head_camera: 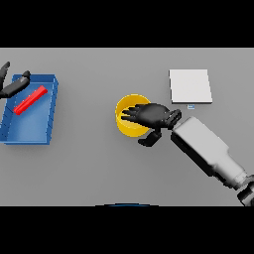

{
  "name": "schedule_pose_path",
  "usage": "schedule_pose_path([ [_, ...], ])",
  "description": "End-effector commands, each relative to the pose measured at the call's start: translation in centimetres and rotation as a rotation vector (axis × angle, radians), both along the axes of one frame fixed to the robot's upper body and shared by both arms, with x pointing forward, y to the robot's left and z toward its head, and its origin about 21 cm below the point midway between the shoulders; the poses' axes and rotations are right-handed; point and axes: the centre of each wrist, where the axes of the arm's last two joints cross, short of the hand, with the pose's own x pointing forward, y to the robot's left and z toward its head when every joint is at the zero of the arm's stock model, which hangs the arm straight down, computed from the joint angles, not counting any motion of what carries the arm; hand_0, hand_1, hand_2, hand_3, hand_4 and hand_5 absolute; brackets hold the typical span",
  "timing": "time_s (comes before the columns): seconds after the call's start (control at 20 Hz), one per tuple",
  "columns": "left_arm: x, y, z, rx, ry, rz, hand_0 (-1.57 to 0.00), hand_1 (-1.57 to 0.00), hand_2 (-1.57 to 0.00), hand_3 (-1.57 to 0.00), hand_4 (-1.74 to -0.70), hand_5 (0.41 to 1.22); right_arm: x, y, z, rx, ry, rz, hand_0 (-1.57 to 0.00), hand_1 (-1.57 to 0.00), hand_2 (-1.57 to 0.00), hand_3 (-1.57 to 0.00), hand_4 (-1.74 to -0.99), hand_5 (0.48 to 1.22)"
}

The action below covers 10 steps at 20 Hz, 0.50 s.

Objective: Pick up the red beaker and tilt it to pour out 1 green nut into yellow bowl. Pick up the yellow bowl and place it on the metallic measuring scale.

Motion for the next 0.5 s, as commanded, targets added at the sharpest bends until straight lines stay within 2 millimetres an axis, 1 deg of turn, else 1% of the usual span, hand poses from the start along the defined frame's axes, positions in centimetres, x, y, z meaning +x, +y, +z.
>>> schedule_pose_path([
  [0.0,0.04,0.07,0.2,0.011,0.002,0.01,0.0,0.0,0.0,0.0,-0.79,0.708,0.12,0.03,-0.16,-0.005,0.005,-0.008,0.0,0.0,0.0,-0.01,-1.188,0.693],
  [0.05,0.19,0.02,0.16,0.011,0.009,0.014,0.0,0.0,0.0,0.0,-0.79,0.711,0.2,0.44,-0.03,-0.003,0.007,-0.01,0.0,0.0,0.0,-0.02,-1.195,0.708],
  [0.1,0.22,0.1,0.4,0.009,0.004,0.013,0.0,0.0,0.0,0.0,-0.79,0.713,0.58,0.45,-0.08,-0.017,0.005,-0.024,0.0,0.0,-0.01,-0.04,-1.209,0.732],
  [0.15,0.24,0.45,0.64,0.009,0.004,0.012,0.0,0.0,0.0,0.0,-0.79,0.714,0.47,0.33,-0.3,-0.018,0.01,-0.027,0.0,-0.01,-0.04,-0.08,-1.234,0.77],
  [0.2,0.1,0.29,0.44,0.008,-0.001,0.002,0.0,0.0,0.0,0.0,-0.79,0.712,0.6,0.39,-0.12,-0.012,0.011,-0.021,-0.05,-0.06,-0.09,-0.13,-1.261,0.809],
  [0.25,0.25,0.11,0.29,0.006,0.004,0.0,0.0,0.0,0.0,0.0,-0.79,0.711,0.52,0.84,-0.14,-0.005,0.011,-0.01,-0.19,-0.18,-0.19,-0.21,-1.309,0.891],
  [0.3,0.2,-0.06,0.28,0.004,0.0,-0.008,0.0,0.0,0.0,0.0,-0.79,0.71,0.62,0.42,-0.24,0.002,0.014,-0.001,-0.45,-0.41,-0.35,-0.32,-1.363,0.957],
  [0.35,0.24,-0.23,0.08,0.005,0.002,-0.017,0.0,0.0,0.0,0.0,-0.79,0.71,0.58,0.18,-0.3,0.003,0.011,0.011,-0.68,-0.64,-0.59,-0.57,-1.435,1.01],
  [0.4,0.3,0.04,0.08,0.005,0.003,-0.005,0.0,0.0,0.0,0.0,-0.79,0.71,0.75,0.25,-0.02,0.013,0.016,0.015,-0.86,-0.83,-0.79,-0.68,-1.492,1.052],
  [0.45,0.1,0.31,0.1,0.012,0.003,0.0,0.0,0.0,0.0,0.0,-0.79,0.707,0.58,0.25,-0.01,0.006,0.017,0.014,-1.0,-0.97,-0.95,-0.79,-1.54,1.086],
])
